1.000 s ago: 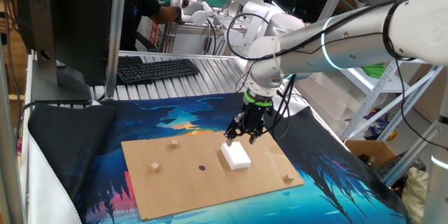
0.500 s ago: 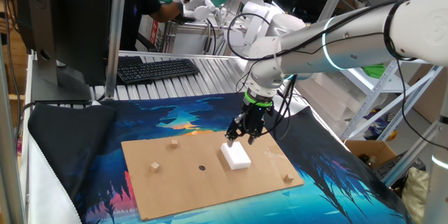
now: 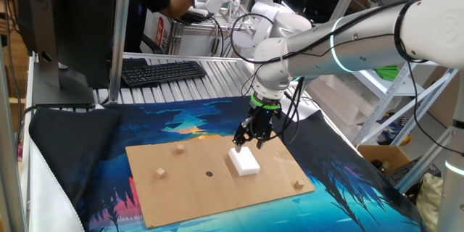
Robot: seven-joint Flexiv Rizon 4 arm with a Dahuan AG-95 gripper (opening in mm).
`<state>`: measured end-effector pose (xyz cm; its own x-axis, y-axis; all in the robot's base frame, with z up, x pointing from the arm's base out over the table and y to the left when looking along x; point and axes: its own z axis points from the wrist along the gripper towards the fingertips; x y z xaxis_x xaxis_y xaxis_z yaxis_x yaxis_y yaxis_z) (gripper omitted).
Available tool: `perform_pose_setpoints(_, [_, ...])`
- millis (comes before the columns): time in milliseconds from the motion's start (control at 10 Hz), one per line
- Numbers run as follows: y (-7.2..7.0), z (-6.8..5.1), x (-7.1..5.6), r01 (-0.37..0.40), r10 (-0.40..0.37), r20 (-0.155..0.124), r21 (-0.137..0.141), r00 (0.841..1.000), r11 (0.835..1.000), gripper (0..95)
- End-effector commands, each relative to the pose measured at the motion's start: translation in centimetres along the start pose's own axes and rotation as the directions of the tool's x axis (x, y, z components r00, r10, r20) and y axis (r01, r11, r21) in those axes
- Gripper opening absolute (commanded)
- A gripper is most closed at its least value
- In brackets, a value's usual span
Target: Clean the tabletop with a sponge
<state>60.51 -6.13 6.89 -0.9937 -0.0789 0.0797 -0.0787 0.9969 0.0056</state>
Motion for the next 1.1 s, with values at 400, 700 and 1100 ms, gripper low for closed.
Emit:
perform_pose_setpoints(400, [-0.02,0.04,0.01,0.003,-0.003,0.000,0.012,1.000,1.000,76.0])
perform_pose_setpoints(700, [-0.02,0.04,0.01,-0.001,0.001,0.003,0.013,1.000,1.000,76.0])
perform_pose_setpoints(1100, [-0.02,0.04,0.01,-0.002,0.002,0.007,0.018,1.000,1.000,76.0])
